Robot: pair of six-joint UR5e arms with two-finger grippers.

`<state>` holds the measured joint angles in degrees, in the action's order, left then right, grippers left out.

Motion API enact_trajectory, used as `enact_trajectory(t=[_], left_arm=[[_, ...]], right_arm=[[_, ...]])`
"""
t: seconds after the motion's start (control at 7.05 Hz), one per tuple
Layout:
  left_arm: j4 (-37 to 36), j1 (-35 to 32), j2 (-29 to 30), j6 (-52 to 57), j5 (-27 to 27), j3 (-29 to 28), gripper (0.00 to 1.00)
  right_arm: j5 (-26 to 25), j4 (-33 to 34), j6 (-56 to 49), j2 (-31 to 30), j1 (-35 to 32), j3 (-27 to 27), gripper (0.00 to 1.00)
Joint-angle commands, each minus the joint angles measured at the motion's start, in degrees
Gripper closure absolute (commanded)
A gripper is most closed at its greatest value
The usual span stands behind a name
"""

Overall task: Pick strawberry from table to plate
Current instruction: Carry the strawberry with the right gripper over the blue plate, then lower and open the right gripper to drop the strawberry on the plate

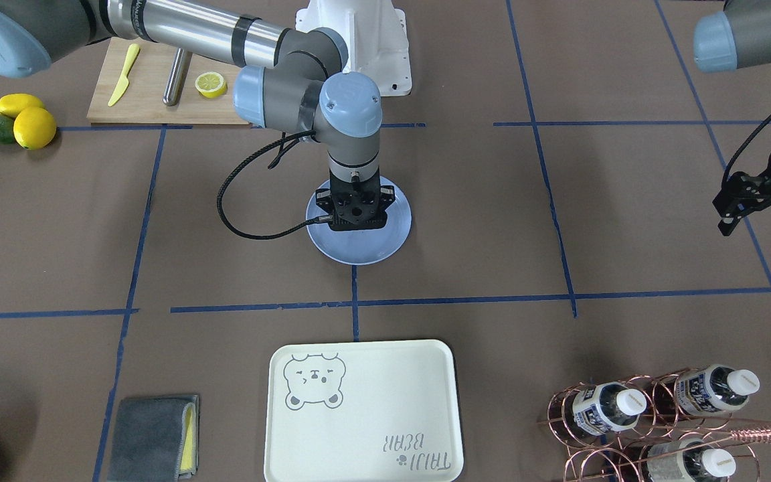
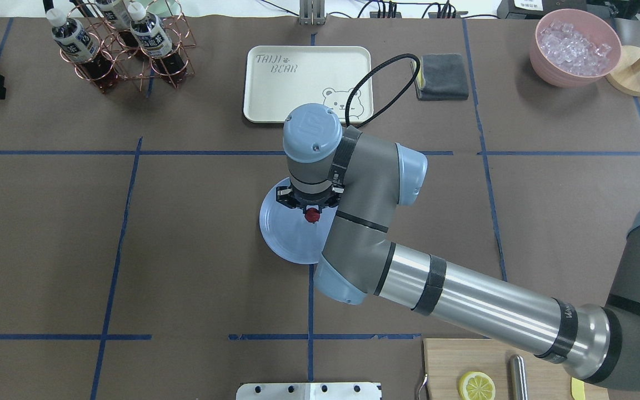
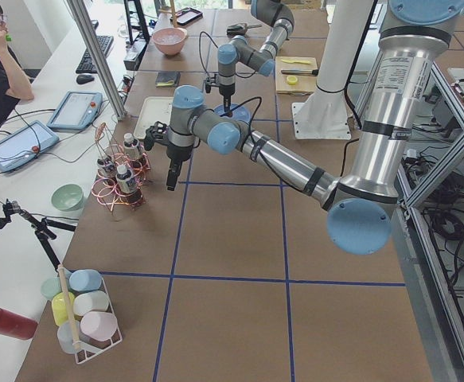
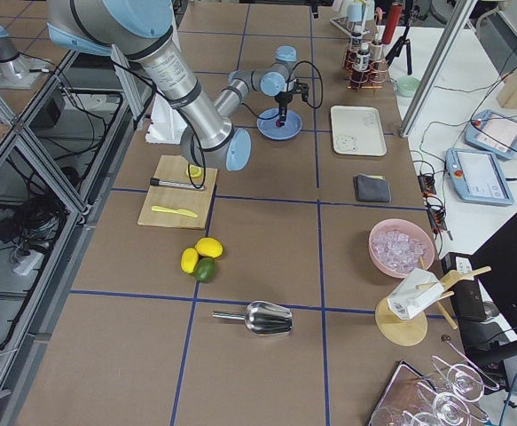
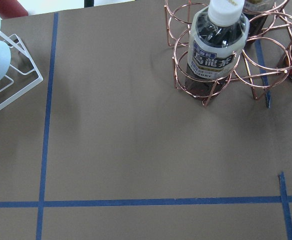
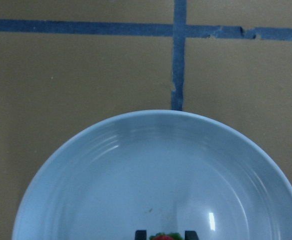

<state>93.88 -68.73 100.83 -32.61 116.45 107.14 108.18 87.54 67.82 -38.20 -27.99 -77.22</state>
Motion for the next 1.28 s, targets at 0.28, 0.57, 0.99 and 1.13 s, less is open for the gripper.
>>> enact_trajectory(t=[0.28, 0.57, 0.99, 1.13], left_arm=[[0.1, -0.1, 0.0, 0.1, 0.0, -0.4, 0.0], [0.1, -0.1, 0.0, 0.1, 0.0, -0.4, 0.0], [0.0, -2.5, 0.0, 3.2, 0.2, -2.1, 0.0], [0.0, -4.5, 0.0, 5.9, 3.8, -3.9, 0.0]], right_arm=[[-0.1, -2.6, 5.0, 0.1, 0.4, 1.5, 0.22], [0.5, -2.3, 5.0, 0.1, -1.0, -1.1, 0.0], [9.4, 13.9, -3.7, -3.7, -14.2, -19.3, 0.0], [9.5, 20.6, -15.0, -8.9, -19.0, -26.2, 0.0]])
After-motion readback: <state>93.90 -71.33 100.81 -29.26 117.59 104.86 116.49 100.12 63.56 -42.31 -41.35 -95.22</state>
